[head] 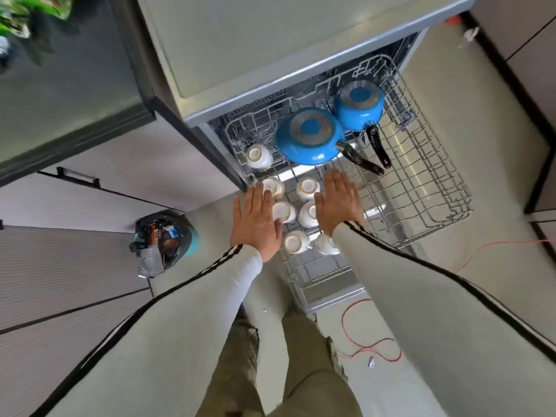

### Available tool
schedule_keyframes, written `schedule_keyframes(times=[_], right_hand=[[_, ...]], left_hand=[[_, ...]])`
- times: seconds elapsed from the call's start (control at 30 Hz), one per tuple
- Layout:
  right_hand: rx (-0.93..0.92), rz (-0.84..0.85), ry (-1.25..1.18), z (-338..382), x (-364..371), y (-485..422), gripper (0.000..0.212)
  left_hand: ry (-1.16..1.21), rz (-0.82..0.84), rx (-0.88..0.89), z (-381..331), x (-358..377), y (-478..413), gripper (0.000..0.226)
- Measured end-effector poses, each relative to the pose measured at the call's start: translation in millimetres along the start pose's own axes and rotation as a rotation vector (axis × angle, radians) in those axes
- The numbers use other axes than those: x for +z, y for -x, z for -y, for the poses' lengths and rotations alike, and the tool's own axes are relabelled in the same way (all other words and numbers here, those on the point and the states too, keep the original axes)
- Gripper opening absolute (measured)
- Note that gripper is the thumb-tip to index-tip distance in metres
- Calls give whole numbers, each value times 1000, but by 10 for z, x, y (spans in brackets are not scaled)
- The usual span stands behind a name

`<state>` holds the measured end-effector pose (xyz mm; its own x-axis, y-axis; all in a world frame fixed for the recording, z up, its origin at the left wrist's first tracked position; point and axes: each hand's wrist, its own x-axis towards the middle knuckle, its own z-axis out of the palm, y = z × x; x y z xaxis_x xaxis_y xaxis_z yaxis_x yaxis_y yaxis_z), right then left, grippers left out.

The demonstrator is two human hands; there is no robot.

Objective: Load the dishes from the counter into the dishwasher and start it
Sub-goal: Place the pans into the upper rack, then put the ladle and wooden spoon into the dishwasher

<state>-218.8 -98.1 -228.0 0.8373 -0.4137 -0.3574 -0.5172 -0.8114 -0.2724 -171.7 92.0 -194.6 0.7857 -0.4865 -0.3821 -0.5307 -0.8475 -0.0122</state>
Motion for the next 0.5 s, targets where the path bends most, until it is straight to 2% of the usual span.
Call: schedule_keyframes(times=[0.2, 0.5], right_hand=[[-127, -42, 17, 1043, -234, 581, 58], [-401, -183, 2, 3083, -428, 674, 56]], left_hand=[[86, -66, -20, 763, -403, 462, 71], [211, -203, -170, 2844, -832, 995, 73]])
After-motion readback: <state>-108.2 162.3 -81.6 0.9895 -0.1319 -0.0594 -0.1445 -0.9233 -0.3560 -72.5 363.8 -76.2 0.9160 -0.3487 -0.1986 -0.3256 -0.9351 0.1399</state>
